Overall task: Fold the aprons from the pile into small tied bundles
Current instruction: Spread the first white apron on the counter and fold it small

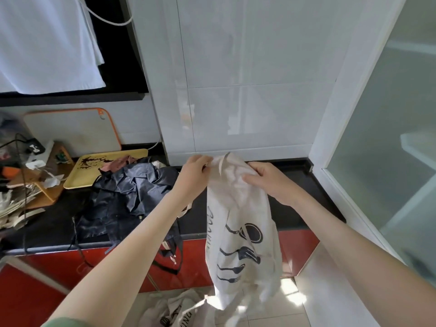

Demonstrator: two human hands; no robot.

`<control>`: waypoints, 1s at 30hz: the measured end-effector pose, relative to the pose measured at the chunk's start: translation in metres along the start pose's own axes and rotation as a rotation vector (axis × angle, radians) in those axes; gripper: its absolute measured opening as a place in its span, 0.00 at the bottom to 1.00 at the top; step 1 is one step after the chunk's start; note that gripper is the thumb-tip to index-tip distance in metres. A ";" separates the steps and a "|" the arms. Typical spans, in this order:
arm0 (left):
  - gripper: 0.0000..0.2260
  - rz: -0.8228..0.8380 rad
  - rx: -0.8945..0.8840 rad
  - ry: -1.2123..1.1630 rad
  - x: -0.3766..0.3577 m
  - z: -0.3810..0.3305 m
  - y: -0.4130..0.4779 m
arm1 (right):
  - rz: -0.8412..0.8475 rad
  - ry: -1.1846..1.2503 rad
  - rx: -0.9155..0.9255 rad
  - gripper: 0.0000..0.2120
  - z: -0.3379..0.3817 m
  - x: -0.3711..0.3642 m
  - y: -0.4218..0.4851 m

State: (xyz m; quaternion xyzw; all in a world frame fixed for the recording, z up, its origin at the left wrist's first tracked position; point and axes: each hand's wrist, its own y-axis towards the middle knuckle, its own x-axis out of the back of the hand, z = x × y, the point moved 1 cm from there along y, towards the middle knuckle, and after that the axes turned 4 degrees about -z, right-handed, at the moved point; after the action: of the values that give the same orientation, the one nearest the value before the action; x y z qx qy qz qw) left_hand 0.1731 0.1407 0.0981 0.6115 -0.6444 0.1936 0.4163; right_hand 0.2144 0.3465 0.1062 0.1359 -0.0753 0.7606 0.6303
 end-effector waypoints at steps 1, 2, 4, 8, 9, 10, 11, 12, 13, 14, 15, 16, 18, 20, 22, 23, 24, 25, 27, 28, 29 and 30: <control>0.19 0.001 -0.071 -0.035 0.001 -0.001 -0.005 | 0.001 -0.069 0.035 0.12 0.003 -0.002 0.003; 0.26 0.029 -0.175 -0.059 -0.001 -0.004 -0.010 | -0.001 -0.107 0.064 0.15 0.005 -0.006 0.005; 0.36 0.144 -0.342 -0.016 -0.003 -0.026 -0.018 | 0.026 -0.117 0.107 0.14 0.014 -0.009 0.009; 0.15 0.185 -0.246 0.085 -0.007 -0.053 -0.012 | 0.064 -0.120 0.067 0.11 0.018 0.002 0.010; 0.07 0.139 -0.256 0.162 -0.006 -0.053 -0.009 | 0.067 -0.150 0.028 0.13 0.013 0.011 0.008; 0.05 0.098 -0.242 0.186 -0.004 -0.051 -0.007 | 0.081 -0.233 -0.029 0.14 0.005 0.020 0.005; 0.07 0.068 -0.213 0.173 -0.003 -0.050 -0.005 | 0.114 -0.363 -0.092 0.15 -0.004 0.029 0.001; 0.07 0.059 -0.178 0.143 -0.001 -0.047 -0.003 | 0.153 -0.489 -0.162 0.16 -0.015 0.038 -0.003; 0.07 0.060 -0.166 0.141 0.001 -0.046 -0.001 | 0.193 -0.579 -0.236 0.14 -0.026 0.045 -0.007; 0.07 0.067 -0.162 0.180 0.004 -0.047 -0.001 | 0.233 -0.633 -0.305 0.11 -0.035 0.048 -0.010; 0.08 0.062 -0.158 0.214 0.005 -0.046 0.000 | 0.266 -0.696 -0.360 0.09 -0.043 0.051 -0.012; 0.08 0.042 -0.151 0.233 0.007 -0.045 0.001 | 0.285 -0.769 -0.400 0.09 -0.051 0.054 -0.013; 0.11 -0.019 -0.111 0.241 0.013 -0.036 0.003 | 0.270 -0.854 -0.462 0.14 -0.058 0.062 -0.017; 0.14 -0.004 -0.037 0.345 0.019 -0.024 0.005 | 0.155 -0.800 -0.452 0.18 -0.054 0.071 -0.021; 0.15 0.145 0.018 0.586 0.022 -0.014 0.006 | 0.055 -0.714 -0.356 0.15 -0.045 0.075 -0.019; 0.14 0.224 0.007 0.643 0.021 -0.014 0.004 | 0.037 -0.684 -0.281 0.13 -0.036 0.072 -0.018; 0.15 0.287 -0.029 0.604 0.017 -0.018 0.001 | 0.043 -0.661 -0.197 0.14 -0.026 0.066 -0.015; 0.17 0.328 -0.078 0.469 0.011 -0.026 -0.005 | 0.066 -0.639 -0.114 0.16 -0.016 0.057 -0.011; 0.18 0.356 -0.121 0.160 -0.007 -0.052 -0.014 | 0.110 -0.579 0.041 0.16 0.003 0.037 -0.006; 0.14 0.347 -0.118 0.102 -0.018 -0.065 -0.019 | 0.115 -0.555 0.093 0.17 0.010 0.030 -0.004; 0.11 0.320 -0.122 0.103 -0.027 -0.075 -0.023 | 0.100 -0.543 0.119 0.16 0.016 0.027 -0.004; 0.09 0.275 -0.133 0.121 -0.032 -0.082 -0.024 | 0.075 -0.532 0.117 0.14 0.019 0.029 -0.004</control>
State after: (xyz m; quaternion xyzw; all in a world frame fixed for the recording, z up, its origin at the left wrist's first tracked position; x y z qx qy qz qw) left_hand 0.2175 0.2189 0.1141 0.4758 -0.7074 0.2421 0.4633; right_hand 0.2159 0.3687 0.1327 0.3640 -0.1992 0.7241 0.5509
